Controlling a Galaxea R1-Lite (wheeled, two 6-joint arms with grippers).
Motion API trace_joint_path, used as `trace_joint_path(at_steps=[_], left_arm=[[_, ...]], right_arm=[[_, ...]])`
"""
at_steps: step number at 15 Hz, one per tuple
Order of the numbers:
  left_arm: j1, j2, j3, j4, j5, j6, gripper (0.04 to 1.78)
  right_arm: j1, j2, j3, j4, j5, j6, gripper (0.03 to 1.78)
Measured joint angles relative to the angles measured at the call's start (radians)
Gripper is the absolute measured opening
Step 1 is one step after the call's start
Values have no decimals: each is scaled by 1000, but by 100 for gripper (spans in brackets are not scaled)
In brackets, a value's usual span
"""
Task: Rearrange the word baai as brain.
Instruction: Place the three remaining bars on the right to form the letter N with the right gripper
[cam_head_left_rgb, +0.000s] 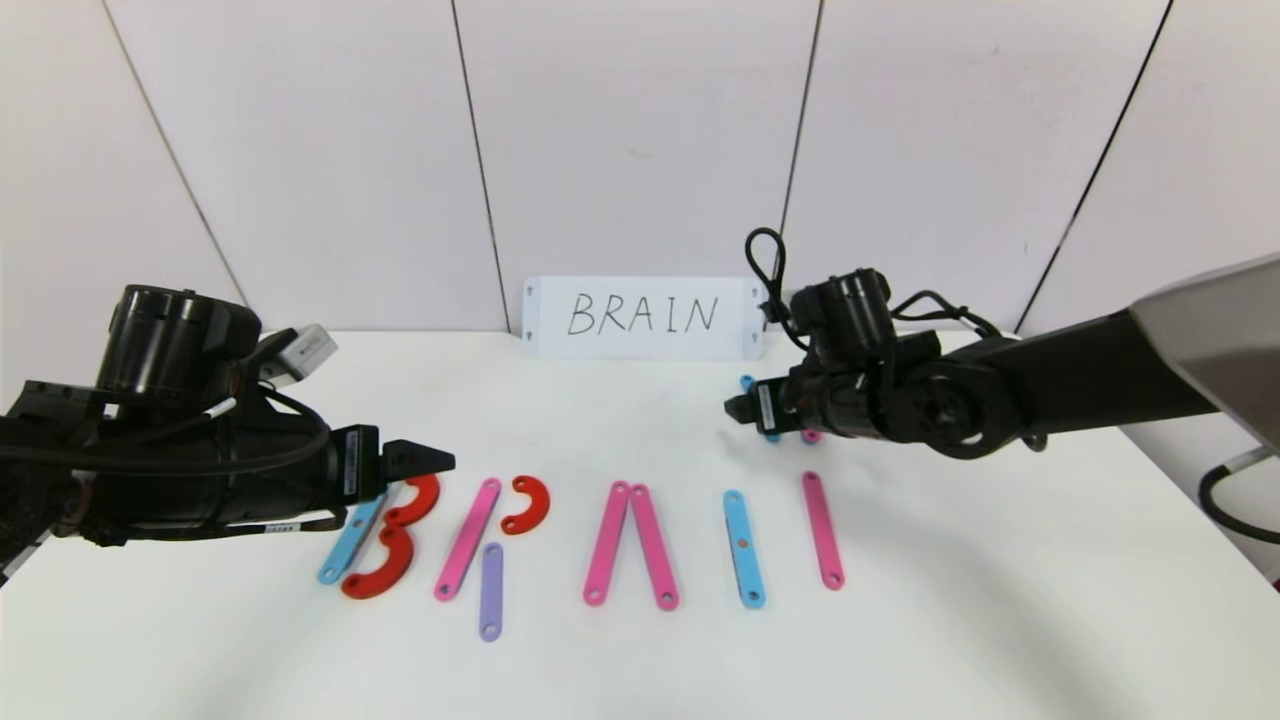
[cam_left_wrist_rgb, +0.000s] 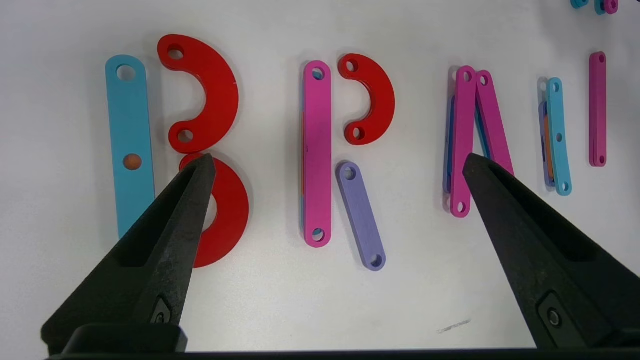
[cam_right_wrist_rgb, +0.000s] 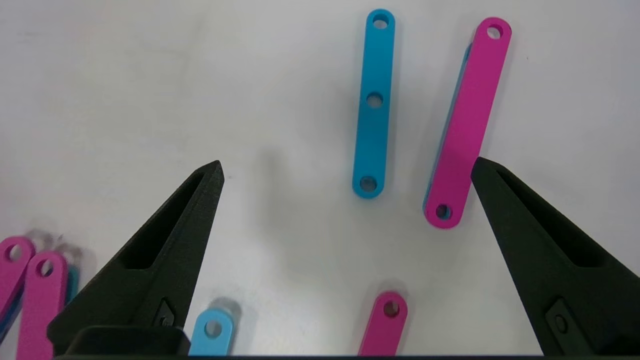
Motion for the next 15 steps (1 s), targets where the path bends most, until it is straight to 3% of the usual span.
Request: trace_joint_path(at_steps=[4,10,12,15], left_arm=[[0,1,2,0,-1,0,173],[-3,2,4,0,-1,0,173],[-4,2,4,0,-1,0,173],[-7,2,6,0,-1,0,173]], right_arm=[[-19,116,-141,32,42,-15,173],[-40,219,-220,51,44,-14,172],[-41,229,-223,49,45,-13,161],[-41,238,-224,42,44,-11,124]])
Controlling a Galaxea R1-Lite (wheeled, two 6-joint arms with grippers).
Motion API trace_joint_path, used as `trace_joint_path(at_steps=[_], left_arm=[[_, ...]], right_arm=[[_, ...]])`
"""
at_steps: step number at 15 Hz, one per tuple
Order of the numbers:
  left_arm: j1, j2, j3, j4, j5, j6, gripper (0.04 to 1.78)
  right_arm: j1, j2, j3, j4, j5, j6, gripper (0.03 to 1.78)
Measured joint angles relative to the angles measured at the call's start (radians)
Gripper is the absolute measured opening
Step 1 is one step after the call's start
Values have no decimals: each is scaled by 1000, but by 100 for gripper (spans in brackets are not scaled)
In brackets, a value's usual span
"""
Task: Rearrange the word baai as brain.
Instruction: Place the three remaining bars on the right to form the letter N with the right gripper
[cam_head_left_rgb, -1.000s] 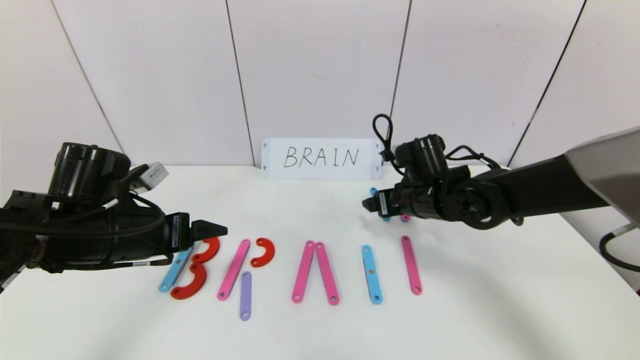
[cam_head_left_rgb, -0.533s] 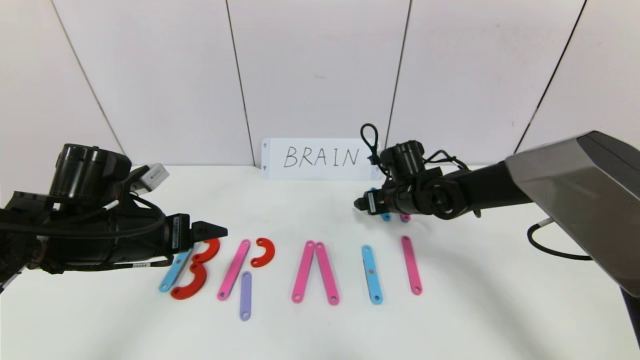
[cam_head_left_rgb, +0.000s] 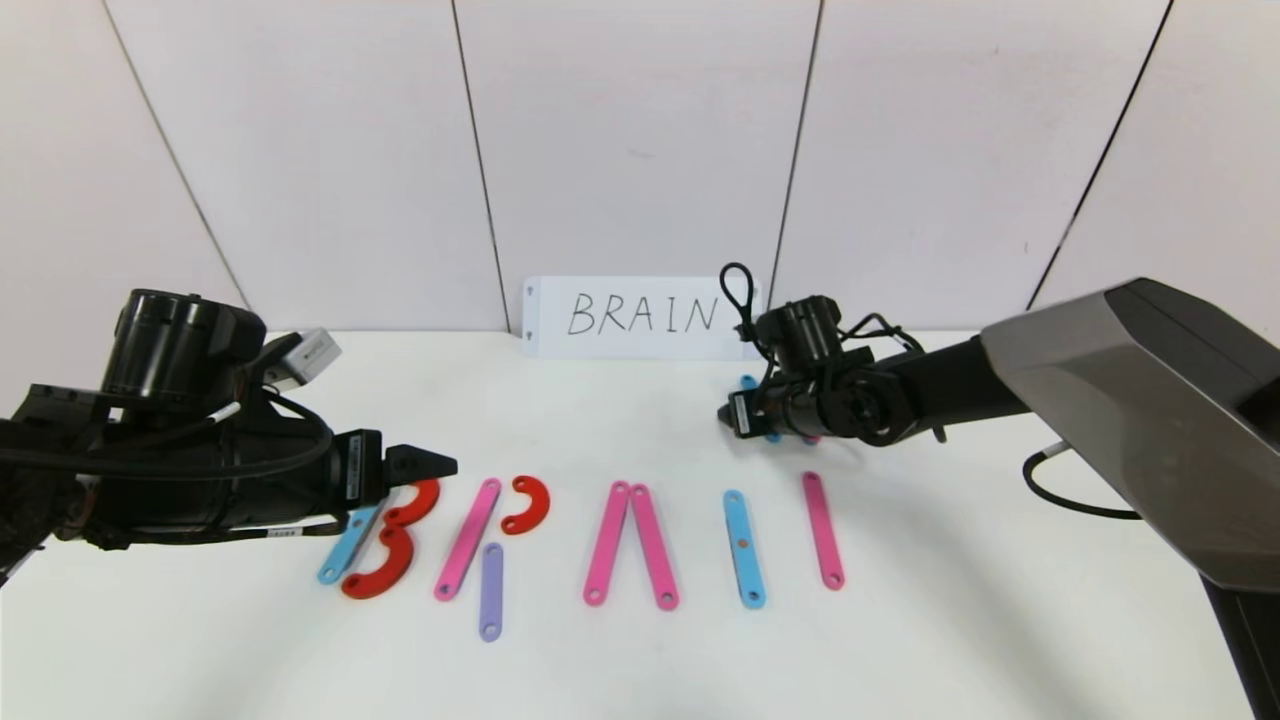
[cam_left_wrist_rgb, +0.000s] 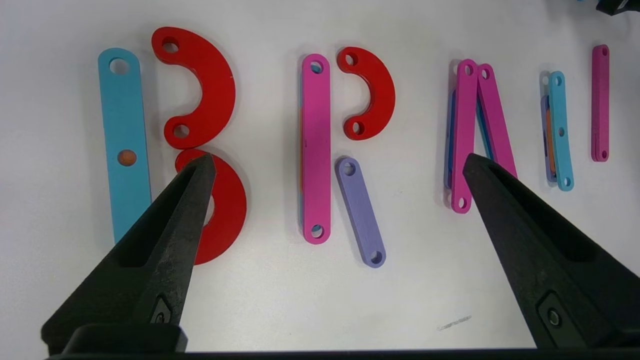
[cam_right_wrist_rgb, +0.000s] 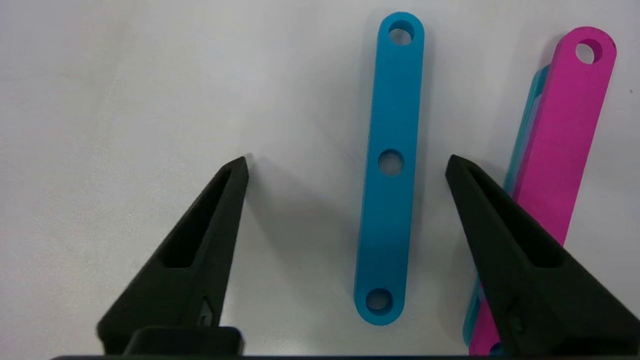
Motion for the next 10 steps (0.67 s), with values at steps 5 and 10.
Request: trace_joint_path(at_steps=[5,10], left_arm=[[-2,0,1,0,0,0,173],[-3,0,2,0,1,0,173]], right_arm=[[0,3,0,1,-2,0,42],[1,1,6,2,-6,2,28]])
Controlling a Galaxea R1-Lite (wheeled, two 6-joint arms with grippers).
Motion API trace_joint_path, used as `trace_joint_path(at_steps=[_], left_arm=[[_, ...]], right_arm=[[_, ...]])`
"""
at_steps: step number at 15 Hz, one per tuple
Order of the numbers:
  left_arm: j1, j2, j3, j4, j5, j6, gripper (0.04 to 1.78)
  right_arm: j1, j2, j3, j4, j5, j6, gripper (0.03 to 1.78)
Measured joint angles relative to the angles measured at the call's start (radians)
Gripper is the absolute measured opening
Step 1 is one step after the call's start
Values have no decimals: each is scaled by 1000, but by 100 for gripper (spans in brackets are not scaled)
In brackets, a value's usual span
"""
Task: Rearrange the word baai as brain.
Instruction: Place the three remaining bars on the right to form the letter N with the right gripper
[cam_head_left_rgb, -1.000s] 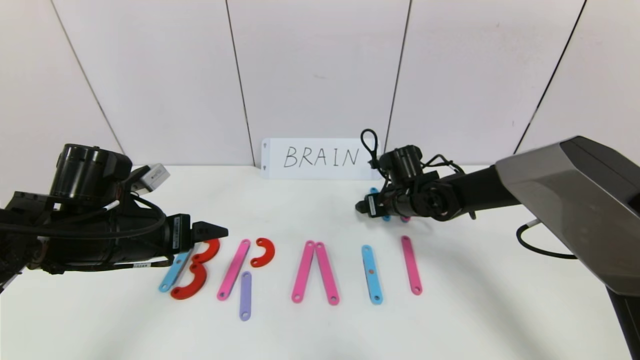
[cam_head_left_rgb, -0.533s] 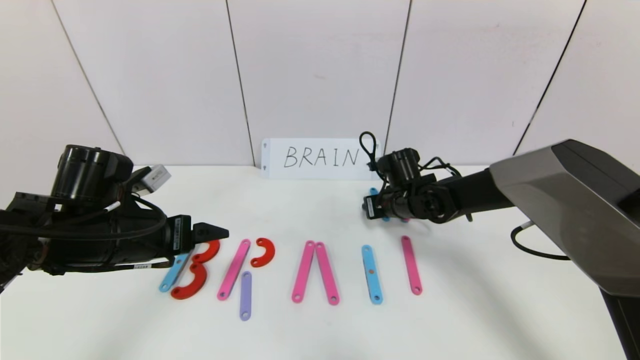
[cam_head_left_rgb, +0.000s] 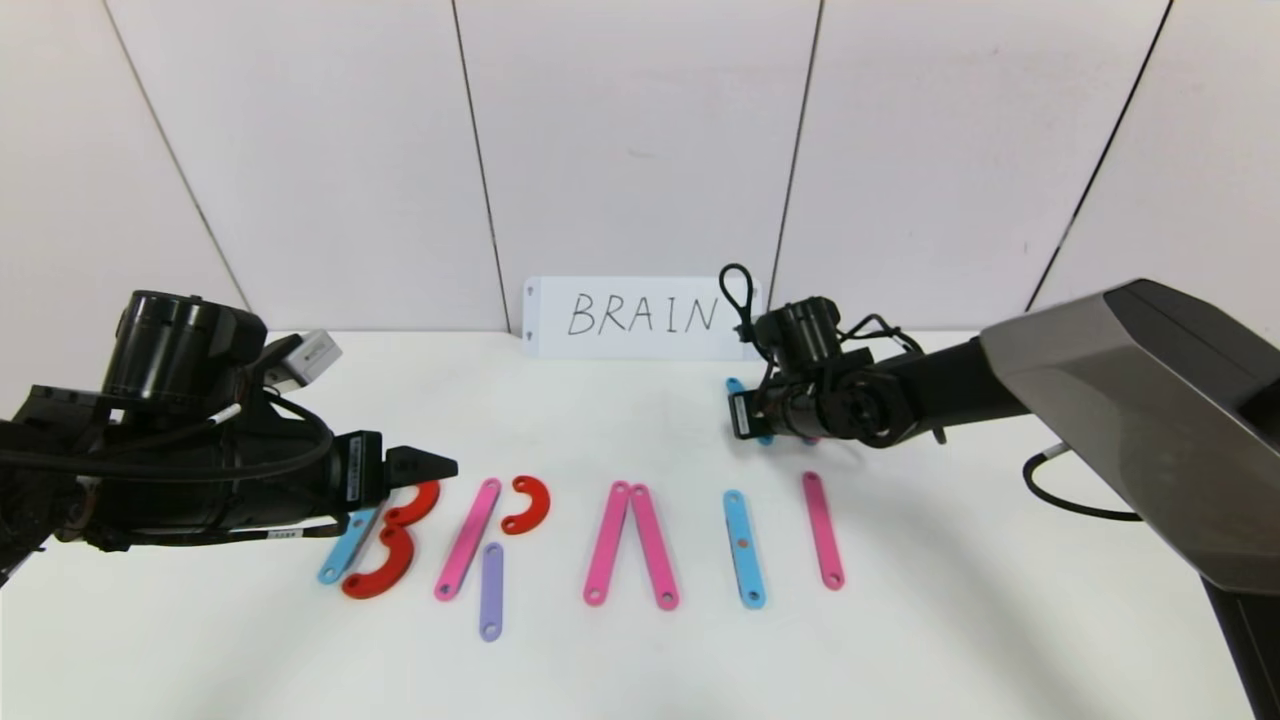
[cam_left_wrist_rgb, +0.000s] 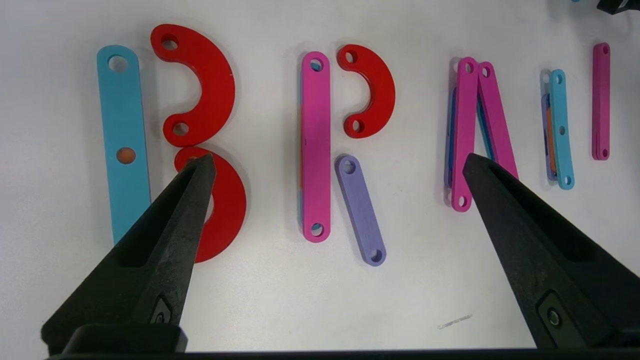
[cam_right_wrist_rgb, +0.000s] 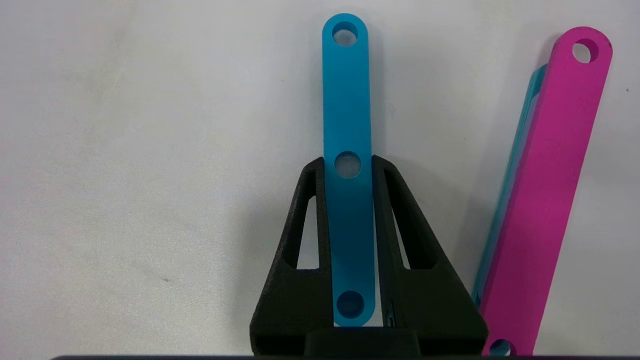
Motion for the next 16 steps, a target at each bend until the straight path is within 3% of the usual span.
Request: trace_joint_path(at_steps=[9,12,16], left_arm=[[-1,0,1,0,-1,0,173],[-3,0,5,0,0,0,173],[-8,0,7,0,0,0,173]], right_arm=[[10,-81,76,5,2,-5,28],[13,-196,189,-2,11,-24,28],[-5,-388,416,-11,89,-88,28]])
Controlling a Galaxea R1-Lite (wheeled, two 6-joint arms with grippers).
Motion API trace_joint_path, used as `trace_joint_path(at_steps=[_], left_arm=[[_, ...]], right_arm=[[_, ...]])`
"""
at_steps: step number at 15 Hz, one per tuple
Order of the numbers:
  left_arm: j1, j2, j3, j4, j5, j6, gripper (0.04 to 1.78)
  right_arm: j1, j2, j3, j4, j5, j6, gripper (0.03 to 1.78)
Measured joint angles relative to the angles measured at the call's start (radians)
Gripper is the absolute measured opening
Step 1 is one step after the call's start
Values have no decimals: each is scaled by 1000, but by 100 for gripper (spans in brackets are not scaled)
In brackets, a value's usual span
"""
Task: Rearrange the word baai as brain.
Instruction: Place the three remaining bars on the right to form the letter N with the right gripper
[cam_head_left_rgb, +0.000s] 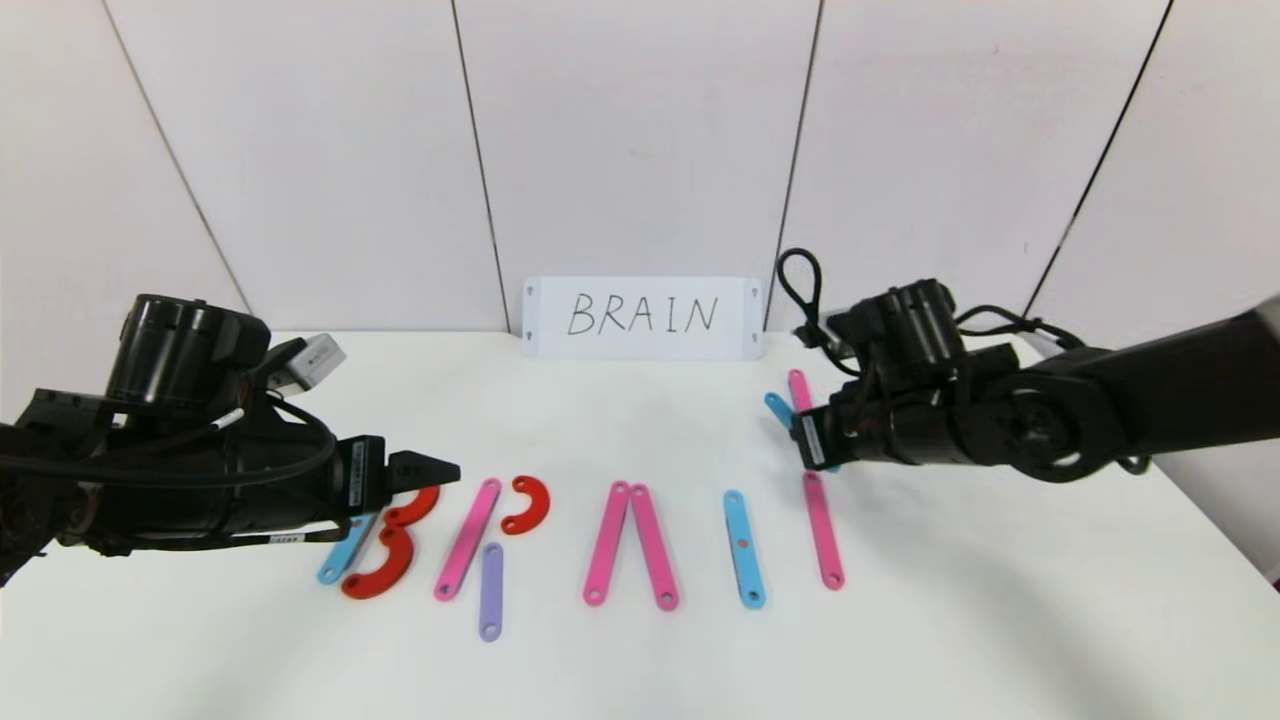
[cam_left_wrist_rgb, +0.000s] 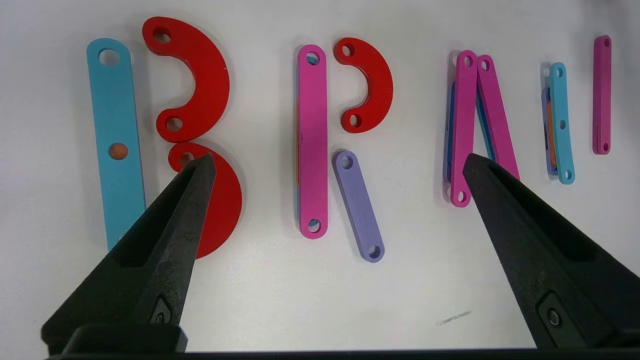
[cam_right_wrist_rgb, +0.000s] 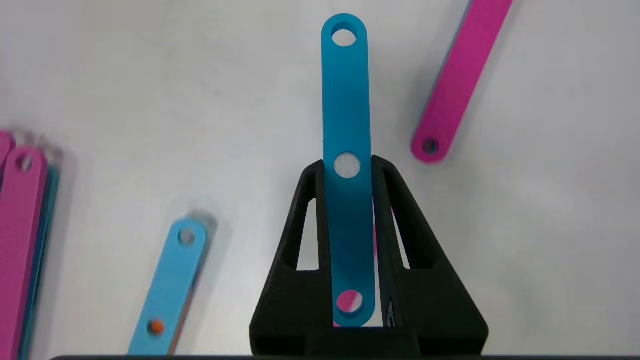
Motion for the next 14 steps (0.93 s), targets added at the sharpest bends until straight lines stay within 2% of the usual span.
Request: trace_joint_path(at_steps=[6,9,14], left_arm=[[-4,0,4,0,1,0,173],[-8,0,7,0,1,0,173],[-10,2,7,0,3,0,173]], right_arm=[[-77,-204,294,-13,128,-68,28],[-102,-237,361,-13,138,-71,28],[-114,-222,382,-13,138,-71,28]])
